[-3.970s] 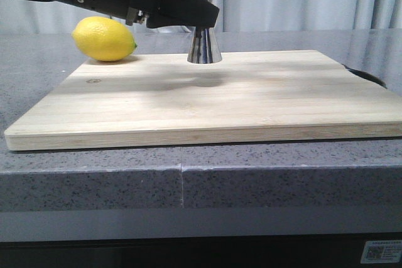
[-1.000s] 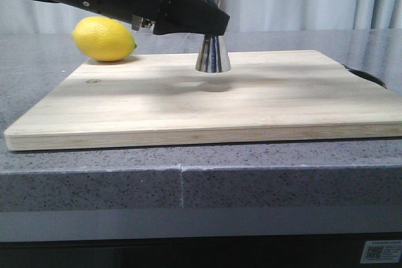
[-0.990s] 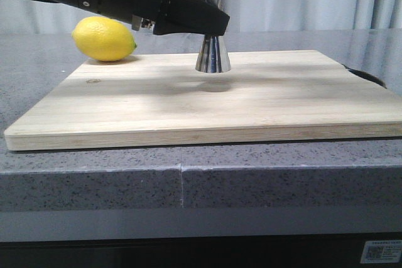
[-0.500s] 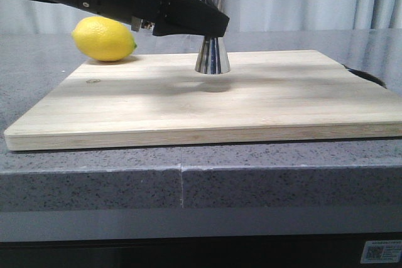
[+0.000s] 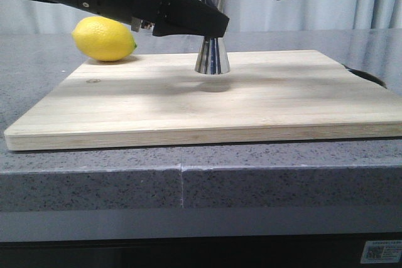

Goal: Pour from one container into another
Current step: 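Tilt the beaker with the right gripper, pouring liquid into the jigger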

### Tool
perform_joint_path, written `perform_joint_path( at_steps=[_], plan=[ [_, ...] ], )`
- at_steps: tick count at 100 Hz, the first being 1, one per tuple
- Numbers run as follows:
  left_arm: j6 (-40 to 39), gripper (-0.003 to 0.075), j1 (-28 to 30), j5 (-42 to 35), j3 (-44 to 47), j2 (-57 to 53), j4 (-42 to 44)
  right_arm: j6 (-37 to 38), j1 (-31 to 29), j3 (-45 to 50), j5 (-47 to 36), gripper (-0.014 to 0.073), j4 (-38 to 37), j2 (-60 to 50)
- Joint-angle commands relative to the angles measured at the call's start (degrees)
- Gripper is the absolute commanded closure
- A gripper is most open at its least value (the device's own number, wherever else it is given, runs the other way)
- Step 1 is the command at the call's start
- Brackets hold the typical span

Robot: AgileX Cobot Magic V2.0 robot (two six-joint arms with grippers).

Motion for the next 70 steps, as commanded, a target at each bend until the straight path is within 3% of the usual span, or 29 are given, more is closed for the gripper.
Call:
perform_joint_path(
  at_steps=[1,70],
  plan=[
    [-0.3,0.0627,-0.6,2.1,-1.7,-2.7,-5.1,-0.6,0.2,-1.9,-2.7,0.0398,0.8,-2.7],
    [-0.3,0.0627,-0.6,2.1,-1.7,-2.7,-5.0,-0.7,0.2,-3.0,-1.2,0.0398,-2.8,-3.1]
  ],
)
